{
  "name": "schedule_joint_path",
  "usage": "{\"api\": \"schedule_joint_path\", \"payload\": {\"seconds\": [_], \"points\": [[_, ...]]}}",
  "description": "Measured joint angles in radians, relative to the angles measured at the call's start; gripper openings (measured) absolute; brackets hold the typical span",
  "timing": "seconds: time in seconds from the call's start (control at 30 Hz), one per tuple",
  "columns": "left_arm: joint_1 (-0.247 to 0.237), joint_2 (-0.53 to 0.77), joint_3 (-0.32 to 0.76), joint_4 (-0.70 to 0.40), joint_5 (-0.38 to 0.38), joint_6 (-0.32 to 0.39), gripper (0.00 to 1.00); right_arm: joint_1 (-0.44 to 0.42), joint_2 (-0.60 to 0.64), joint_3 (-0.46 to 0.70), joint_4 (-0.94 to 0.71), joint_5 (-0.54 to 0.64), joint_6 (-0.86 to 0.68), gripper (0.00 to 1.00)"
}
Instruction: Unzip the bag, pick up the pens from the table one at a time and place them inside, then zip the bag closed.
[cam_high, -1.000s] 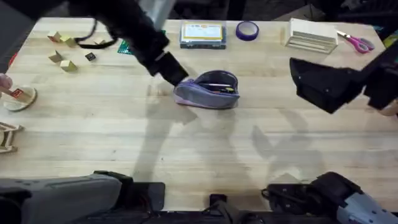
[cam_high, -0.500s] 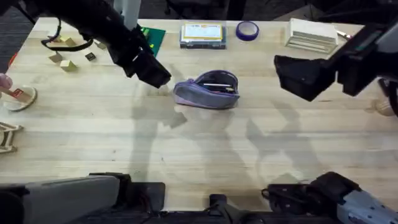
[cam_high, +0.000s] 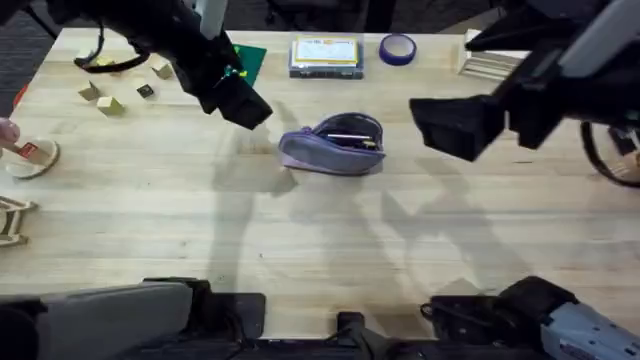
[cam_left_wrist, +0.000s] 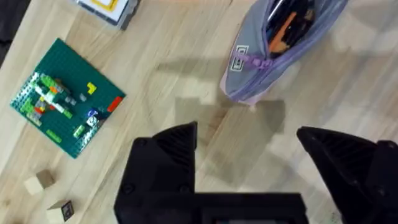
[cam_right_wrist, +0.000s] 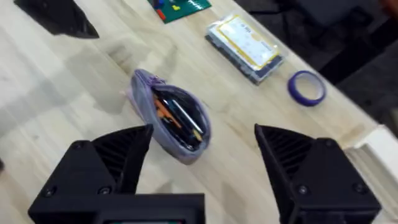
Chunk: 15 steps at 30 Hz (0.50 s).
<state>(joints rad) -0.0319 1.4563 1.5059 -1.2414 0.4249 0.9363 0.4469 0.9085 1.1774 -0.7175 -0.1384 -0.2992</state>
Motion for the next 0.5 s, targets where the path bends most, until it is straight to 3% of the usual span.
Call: {"api": "schedule_joint_path", "payload": {"seconds": [0.23,0.5], "points": [[0.019,0.0,0.0,-0.012,-0.018,0.008,0.994,0.0,0.078,0.0,0.061,-0.054,0.131,0.998],[0.1,0.003,0.0,-0.105,0.118,0.215,0.995,0.005,0.159,0.036,0.083,-0.1,0.222,0.998]]}}
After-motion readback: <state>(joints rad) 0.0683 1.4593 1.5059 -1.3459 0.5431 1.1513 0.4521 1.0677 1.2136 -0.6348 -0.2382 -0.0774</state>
